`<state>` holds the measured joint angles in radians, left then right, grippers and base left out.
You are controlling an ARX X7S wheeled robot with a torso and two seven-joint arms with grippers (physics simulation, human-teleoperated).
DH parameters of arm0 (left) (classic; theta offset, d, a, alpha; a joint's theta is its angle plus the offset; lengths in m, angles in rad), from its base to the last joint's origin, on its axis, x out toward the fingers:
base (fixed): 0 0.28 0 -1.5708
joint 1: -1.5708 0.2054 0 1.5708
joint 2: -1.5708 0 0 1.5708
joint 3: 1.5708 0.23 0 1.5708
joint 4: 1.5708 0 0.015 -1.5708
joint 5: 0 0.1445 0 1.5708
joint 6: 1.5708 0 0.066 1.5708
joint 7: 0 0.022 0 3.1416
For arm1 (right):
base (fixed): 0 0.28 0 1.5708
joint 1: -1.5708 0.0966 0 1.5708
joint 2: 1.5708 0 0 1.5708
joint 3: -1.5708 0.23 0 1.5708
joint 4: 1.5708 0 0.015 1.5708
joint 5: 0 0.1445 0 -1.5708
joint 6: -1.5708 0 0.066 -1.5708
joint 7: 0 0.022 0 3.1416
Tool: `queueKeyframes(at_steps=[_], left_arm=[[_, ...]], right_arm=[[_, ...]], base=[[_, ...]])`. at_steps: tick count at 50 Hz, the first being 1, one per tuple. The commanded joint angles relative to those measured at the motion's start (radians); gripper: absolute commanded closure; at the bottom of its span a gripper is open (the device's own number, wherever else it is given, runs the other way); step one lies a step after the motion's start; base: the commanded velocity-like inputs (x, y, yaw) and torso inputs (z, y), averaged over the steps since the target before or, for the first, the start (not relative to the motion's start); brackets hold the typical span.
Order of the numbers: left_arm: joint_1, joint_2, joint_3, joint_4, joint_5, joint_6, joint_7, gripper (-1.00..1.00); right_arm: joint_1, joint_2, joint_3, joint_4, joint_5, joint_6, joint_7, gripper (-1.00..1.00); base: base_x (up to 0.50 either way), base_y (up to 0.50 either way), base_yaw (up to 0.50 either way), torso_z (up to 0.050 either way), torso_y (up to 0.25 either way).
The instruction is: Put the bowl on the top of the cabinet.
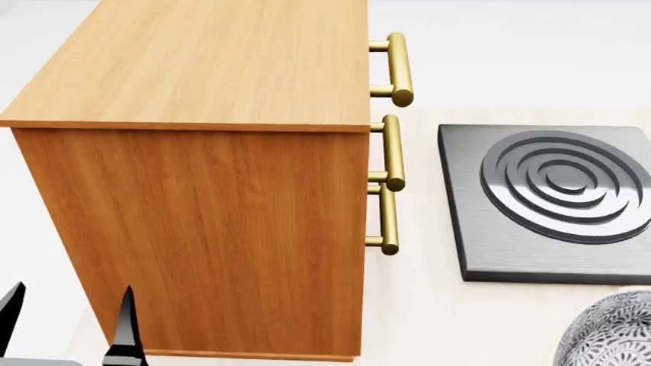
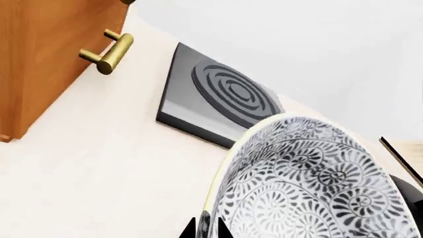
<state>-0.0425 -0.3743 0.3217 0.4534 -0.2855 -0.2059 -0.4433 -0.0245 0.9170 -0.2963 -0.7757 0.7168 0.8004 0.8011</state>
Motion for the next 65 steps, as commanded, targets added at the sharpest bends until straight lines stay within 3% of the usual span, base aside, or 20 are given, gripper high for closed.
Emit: queueKeyframes(at_steps=[1, 13, 19, 41, 65], left_arm=[[-0.002, 0.0, 0.004, -0.006, -0.001, 0.003, 0.0, -1.0], [-0.011, -0.001, 0.011, -0.006, 0.0, -0.006, -0.003, -1.0], [-0.006, -0.004, 0.009, -0.004, -0.002, -0.003, -0.005, -1.0], [-0.023, 0.0, 0.024, -0.027, 0.001, -0.003, -0.004, -1.0], [-0.03, 0.001, 0.034, -0.035, -0.001, -0.001, -0.005, -1.0]], right_arm=[[0.265, 0.013, 0.107, -0.162, 0.234, 0.238, 0.074, 1.0], [0.764, -0.017, 0.143, -0.145, 0.777, 0.454, 0.316, 1.0], [0.925, -0.029, 0.09, -0.103, 0.924, 0.481, 0.421, 1.0], [1.502, -0.229, -0.183, 0.211, 1.184, 0.532, 0.653, 1.0], [1.878, -0.448, -0.344, 0.466, 1.213, 0.513, 0.715, 1.0]], base=[[0.0, 0.0, 0.0, 0.0, 0.0], [0.0, 0.0, 0.0, 0.0, 0.0], [0.0, 0.0, 0.0, 0.0, 0.0], [0.0, 0.0, 0.0, 0.0, 0.0], [0.0, 0.0, 0.0, 0.0, 0.0]])
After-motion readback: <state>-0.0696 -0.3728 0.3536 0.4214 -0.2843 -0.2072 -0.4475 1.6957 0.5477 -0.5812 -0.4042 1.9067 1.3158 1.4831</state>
